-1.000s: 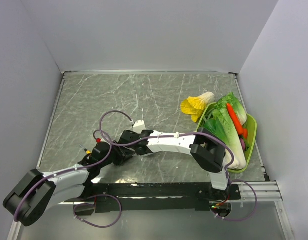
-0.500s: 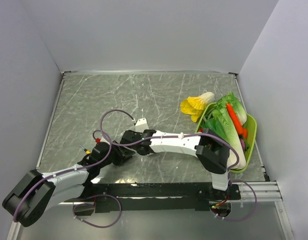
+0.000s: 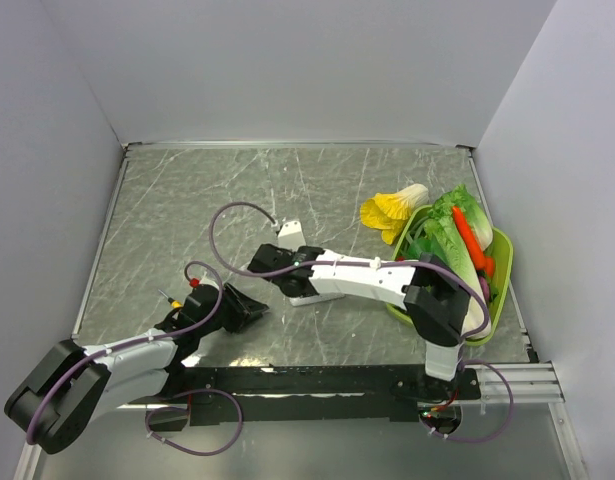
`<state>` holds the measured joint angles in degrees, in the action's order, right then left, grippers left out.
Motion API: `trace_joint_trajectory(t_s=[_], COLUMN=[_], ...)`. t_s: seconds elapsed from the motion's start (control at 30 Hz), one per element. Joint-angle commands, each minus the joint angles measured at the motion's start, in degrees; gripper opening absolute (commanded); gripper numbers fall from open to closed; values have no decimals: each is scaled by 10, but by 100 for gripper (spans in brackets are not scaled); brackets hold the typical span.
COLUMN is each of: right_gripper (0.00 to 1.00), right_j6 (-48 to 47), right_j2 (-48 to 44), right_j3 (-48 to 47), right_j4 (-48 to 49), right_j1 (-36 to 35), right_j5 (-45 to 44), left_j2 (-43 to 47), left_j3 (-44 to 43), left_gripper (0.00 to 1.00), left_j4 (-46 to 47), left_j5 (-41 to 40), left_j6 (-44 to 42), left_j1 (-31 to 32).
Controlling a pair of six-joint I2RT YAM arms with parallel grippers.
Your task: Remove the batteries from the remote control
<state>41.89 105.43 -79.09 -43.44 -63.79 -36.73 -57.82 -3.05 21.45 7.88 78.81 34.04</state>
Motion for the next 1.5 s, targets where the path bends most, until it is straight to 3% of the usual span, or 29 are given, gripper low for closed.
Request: trace_joint_trajectory(t_s=[0.0,0.17,0.3,0.57,0.73,0.77,0.87,0.93,0.97,1.07,1.2,1.23,1.37,1.47], right_gripper=[0,0,0,15,30,32,46,62,75,87,94,95,98,98], right_j6=[-43,-108,-116,-127,-127,-128,-135,-129,-125,-112,-117,-118,-130,-136], right_j2=[-49,-54,-35,-77,-161,-176,-223,-239,-240,-243,-254,-255,-280,-297], right_j3=[-4,20,1,16,105,135,184,211,217,235,246,249,256,264], right_j4=[18,103,111,116,173,180,211,221,222,230,245,249,252,252], right_j1=[51,103,150,162,159,159,156,155,155,150,147,147,147,147], right_j5=[-16,10,65,156,236,248,285,309,316,322,327,329,323,318], left_j2=[14,14,9,34,96,104,137,158,165,192,222,219,143,83], left_j3=[49,47,45,15,-35,-44,-79,-97,-120,-164,-216,-223,-285,-318], left_gripper=[44,47,50,60,67,69,74,77,85,87,82,89,89,90], left_j4=[-2,7,7,-65,-197,-263,-375,-436,-513,-593,-711,-719,-794,-776], left_j5=[-11,-8,-6,-34,-102,-122,-203,-259,-279,-353,-433,-453,-514,-502], left_j6=[6,6,5,-9,1,13,71,106,141,163,224,229,262,193], left_j1=[-2,-1,-2,-2,-2,-3,-6,-11,-12,-18,-28,-31,-56,-113])
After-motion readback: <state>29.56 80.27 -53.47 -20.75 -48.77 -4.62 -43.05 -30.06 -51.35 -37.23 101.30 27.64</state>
